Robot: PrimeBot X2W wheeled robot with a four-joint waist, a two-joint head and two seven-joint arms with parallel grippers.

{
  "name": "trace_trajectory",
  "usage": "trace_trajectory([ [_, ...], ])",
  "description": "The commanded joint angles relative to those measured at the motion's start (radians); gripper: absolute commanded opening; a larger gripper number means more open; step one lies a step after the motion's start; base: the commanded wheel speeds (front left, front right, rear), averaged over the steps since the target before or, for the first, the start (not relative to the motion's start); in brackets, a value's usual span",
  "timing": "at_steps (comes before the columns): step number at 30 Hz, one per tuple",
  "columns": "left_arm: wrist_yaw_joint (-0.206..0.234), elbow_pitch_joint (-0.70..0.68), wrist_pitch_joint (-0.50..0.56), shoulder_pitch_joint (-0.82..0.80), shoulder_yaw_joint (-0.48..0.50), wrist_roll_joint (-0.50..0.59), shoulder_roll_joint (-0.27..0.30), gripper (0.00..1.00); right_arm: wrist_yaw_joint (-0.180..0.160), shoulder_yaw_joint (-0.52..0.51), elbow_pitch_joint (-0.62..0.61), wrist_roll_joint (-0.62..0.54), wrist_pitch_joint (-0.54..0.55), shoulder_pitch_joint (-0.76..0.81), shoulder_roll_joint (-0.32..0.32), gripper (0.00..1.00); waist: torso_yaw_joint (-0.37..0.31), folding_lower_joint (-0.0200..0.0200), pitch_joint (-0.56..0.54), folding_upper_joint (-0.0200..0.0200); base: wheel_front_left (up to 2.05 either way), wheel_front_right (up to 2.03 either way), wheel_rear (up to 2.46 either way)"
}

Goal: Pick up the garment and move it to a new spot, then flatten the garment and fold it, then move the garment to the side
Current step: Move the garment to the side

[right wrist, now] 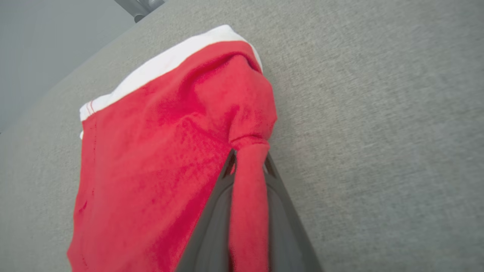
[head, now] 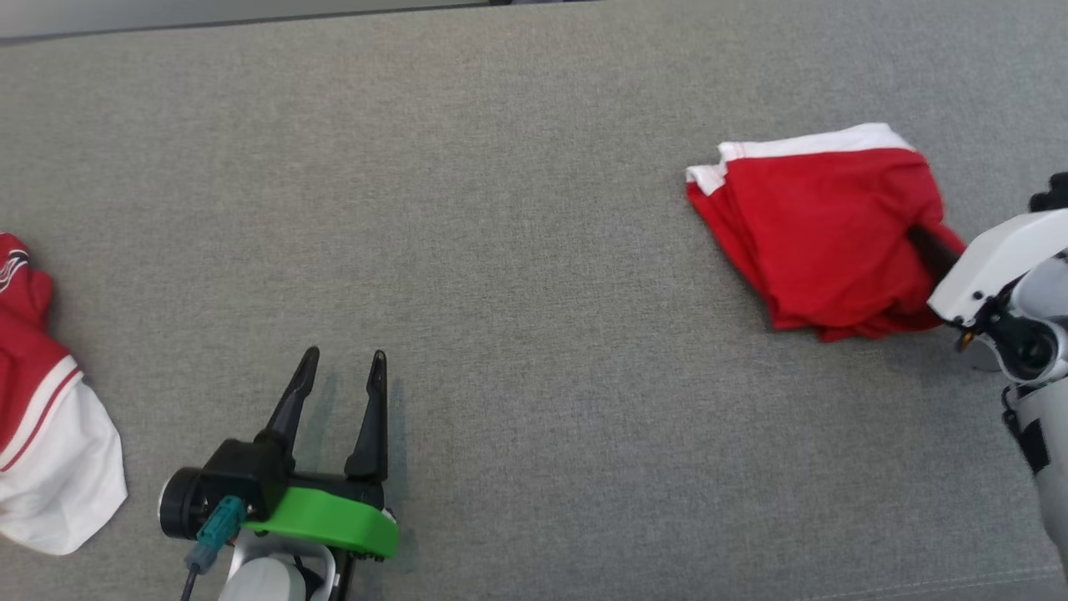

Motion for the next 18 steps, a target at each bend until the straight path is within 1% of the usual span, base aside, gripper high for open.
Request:
trace_trajectory([
  [1, -0.004, -0.01, 0.0, -0.029, -0.001, 0.013, 0.005, 1.0, 0.0, 0.002, -0.005, -0.01, -0.008, -0.025, -0.032, 0.0, -0.061, 0.0, 0.073, -0.0001, 0.0, 0.0, 0.0],
  [5, -0.007, -0.037, 0.0, -0.074, -0.007, 0.024, 0.018, 1.0, 0.0, 0.017, 0.006, -0.055, -0.01, -0.095, -0.125, 0.0, -0.088, 0.0, 0.146, -0.0001, 0.0, 0.0, 0.0],
  [7, -0.009, -0.045, 0.0, -0.092, -0.014, 0.029, 0.024, 1.0, 0.0, 0.041, 0.015, -0.087, -0.006, -0.124, -0.179, 0.0, -0.092, 0.0, 0.177, -0.0001, 0.0, 0.0, 0.0],
  [8, -0.01, -0.058, 0.0, -0.106, -0.018, 0.031, 0.028, 1.0, 0.0, 0.066, 0.023, -0.113, 0.003, -0.149, -0.228, 0.0, -0.092, 0.0, 0.203, -0.0001, 0.0, 0.0, 0.0],
  [9, -0.009, -0.066, 0.0, -0.112, -0.02, 0.031, 0.031, 1.0, 0.0, 0.083, 0.023, -0.123, 0.01, -0.16, -0.254, 0.0, -0.091, 0.0, 0.215, -0.0001, 0.0, 0.0, 0.0],
  [13, -0.008, -0.093, 0.0, -0.115, -0.016, 0.029, 0.044, 1.0, -0.001, 0.158, 0.022, -0.148, 0.034, -0.18, -0.356, 0.0, -0.078, 0.0, 0.248, -0.0001, 0.0, 0.0, 0.0],
  [18, 0.001, -0.113, 0.0, -0.101, -0.009, 0.021, 0.052, 1.0, -0.001, 0.222, 0.04, -0.167, 0.01, -0.189, -0.478, 0.0, -0.057, 0.0, 0.262, -0.0001, 0.0, 0.0, 0.0],
])
